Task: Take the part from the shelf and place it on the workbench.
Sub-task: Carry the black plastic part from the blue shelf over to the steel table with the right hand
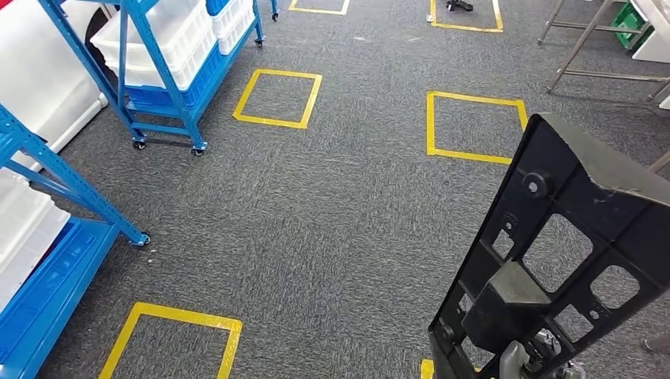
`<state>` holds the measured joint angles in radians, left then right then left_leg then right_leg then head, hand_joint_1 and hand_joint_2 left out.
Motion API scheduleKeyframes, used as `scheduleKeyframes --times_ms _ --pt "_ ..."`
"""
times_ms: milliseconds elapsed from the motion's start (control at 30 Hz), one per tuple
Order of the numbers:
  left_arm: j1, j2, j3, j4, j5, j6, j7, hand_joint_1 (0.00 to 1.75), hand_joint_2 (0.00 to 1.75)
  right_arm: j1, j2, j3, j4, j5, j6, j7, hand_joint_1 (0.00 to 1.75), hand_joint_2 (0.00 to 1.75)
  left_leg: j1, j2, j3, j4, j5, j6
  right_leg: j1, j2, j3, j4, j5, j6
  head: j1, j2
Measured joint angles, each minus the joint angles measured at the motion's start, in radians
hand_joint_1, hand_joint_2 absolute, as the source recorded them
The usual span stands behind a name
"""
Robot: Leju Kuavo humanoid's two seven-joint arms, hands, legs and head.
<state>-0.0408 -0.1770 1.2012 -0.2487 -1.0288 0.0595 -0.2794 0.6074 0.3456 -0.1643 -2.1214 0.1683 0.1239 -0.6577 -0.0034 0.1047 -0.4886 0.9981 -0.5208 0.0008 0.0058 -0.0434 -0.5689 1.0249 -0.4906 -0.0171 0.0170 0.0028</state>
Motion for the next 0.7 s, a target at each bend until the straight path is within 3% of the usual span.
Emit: scheduleKeyframes --times_ms 33,100,167,200,233,267,333,367,433,467,533,567,633,700 --pt "-0.002 0.000 0.000 0.000 0.000 0.000 0.000 0.00 1.75 0.001 0.000 -0.002 0.000 0.000 -0.001 0.000 1.75 1.75 0.002 -0.002 0.002 0.003 -0.005 -0.005 -0.002 0.009 0.000 -0.003 0.002 -0.005 0.000 0.000" --pt "-0.003 -0.001 0.000 0.000 0.000 0.000 -0.001 0.00 1.75 0.001 0.001 -0.006 0.000 0.000 -0.001 0.000 1.75 1.75 0.006 -0.039 -0.012 0.046 -0.037 -0.015 -0.007 0.027 0.002 -0.010 0.007 -0.016 -0.002 0.000" --pt "0.000 -0.001 0.002 0.000 -0.001 0.000 -0.002 0.00 1.75 0.000 0.003 -0.007 0.000 0.000 -0.001 0.000 1.75 1.75 0.009 -0.084 -0.065 0.162 -0.099 -0.022 -0.008 0.044 0.003 -0.012 0.010 -0.024 -0.004 0.000" --pt "0.001 -0.002 0.002 0.000 -0.003 0.000 -0.002 0.00 1.75 -0.001 0.003 -0.007 0.000 0.000 -0.001 0.000 1.75 1.75 0.010 -0.092 -0.097 0.228 -0.125 -0.024 -0.008 0.055 0.002 -0.011 0.010 -0.026 -0.004 0.000" --pt "0.002 -0.002 0.003 0.000 -0.007 0.002 -0.002 0.00 1.75 -0.001 0.003 -0.007 0.000 0.000 -0.002 0.000 1.75 1.75 0.010 -0.095 -0.120 0.273 -0.134 -0.025 -0.007 0.067 0.002 -0.010 0.010 -0.027 -0.004 0.000" --pt "0.003 -0.004 0.003 0.000 -0.013 0.005 -0.002 0.00 1.75 -0.001 0.004 -0.007 0.000 -0.001 -0.004 0.000 1.75 1.75 0.011 -0.096 -0.129 0.284 -0.124 -0.025 -0.007 0.081 0.002 -0.008 0.010 -0.027 -0.004 0.000" --pt "0.002 -0.013 0.002 0.000 -0.022 0.020 -0.002 0.00 1.75 -0.004 0.004 -0.008 0.000 -0.003 -0.009 0.000 1.75 1.75 0.014 -0.108 -0.095 0.195 -0.053 -0.023 -0.008 0.109 0.003 -0.003 0.008 -0.025 -0.004 0.000" --pt "0.000 -0.019 0.002 0.000 -0.026 0.029 -0.002 0.00 1.75 -0.007 0.004 -0.010 0.002 -0.005 -0.011 0.000 1.75 1.75 0.015 -0.131 -0.068 0.130 -0.020 -0.019 -0.009 0.121 0.002 0.000 0.008 -0.022 -0.004 0.000" --pt "-0.003 -0.032 0.002 0.000 -0.031 0.045 -0.001 0.00 1.75 -0.014 0.004 -0.015 0.005 -0.007 -0.012 0.000 1.75 1.75 0.016 -0.177 -0.034 0.037 0.011 -0.011 -0.011 0.145 -0.006 0.007 0.008 -0.012 -0.004 0.000" --pt "-0.006 -0.037 0.002 0.000 -0.033 0.049 0.000 0.00 1.75 -0.017 0.004 -0.017 0.007 -0.007 -0.013 0.000 1.75 1.75 0.014 -0.188 -0.031 0.024 0.009 -0.007 -0.014 0.156 -0.011 0.008 0.010 -0.004 -0.004 0.000" --pt "-0.011 -0.047 0.001 -0.001 -0.039 0.052 0.003 0.00 1.75 -0.017 0.005 -0.023 0.009 -0.004 -0.014 0.000 1.75 1.75 0.011 -0.170 -0.028 0.014 0.015 0.005 -0.019 0.170 -0.019 0.008 0.015 0.011 -0.006 0.000" --pt "-0.013 -0.051 0.001 -0.001 -0.042 0.051 0.004 0.00 1.75 -0.017 0.005 -0.026 0.009 -0.003 -0.016 0.000 1.75 1.75 0.012 -0.158 -0.026 0.008 0.019 0.013 -0.019 0.158 -0.023 0.014 0.011 0.015 -0.006 0.000" --pt "-0.012 -0.057 -0.001 -0.001 -0.048 0.051 0.004 0.00 1.75 -0.020 0.005 -0.029 0.010 -0.001 -0.018 0.000 1.75 1.75 0.015 -0.129 -0.024 -0.003 0.028 0.025 -0.017 0.104 -0.055 0.078 -0.032 0.022 -0.002 0.000" --pt "-0.009 -0.058 -0.002 -0.002 -0.056 0.049 0.004 0.00 1.75 -0.024 0.005 -0.030 0.013 0.000 -0.021 0.000 1.75 1.75 0.012 -0.099 -0.025 -0.004 0.028 0.029 -0.018 0.064 -0.114 0.201 -0.096 0.029 0.002 0.000"
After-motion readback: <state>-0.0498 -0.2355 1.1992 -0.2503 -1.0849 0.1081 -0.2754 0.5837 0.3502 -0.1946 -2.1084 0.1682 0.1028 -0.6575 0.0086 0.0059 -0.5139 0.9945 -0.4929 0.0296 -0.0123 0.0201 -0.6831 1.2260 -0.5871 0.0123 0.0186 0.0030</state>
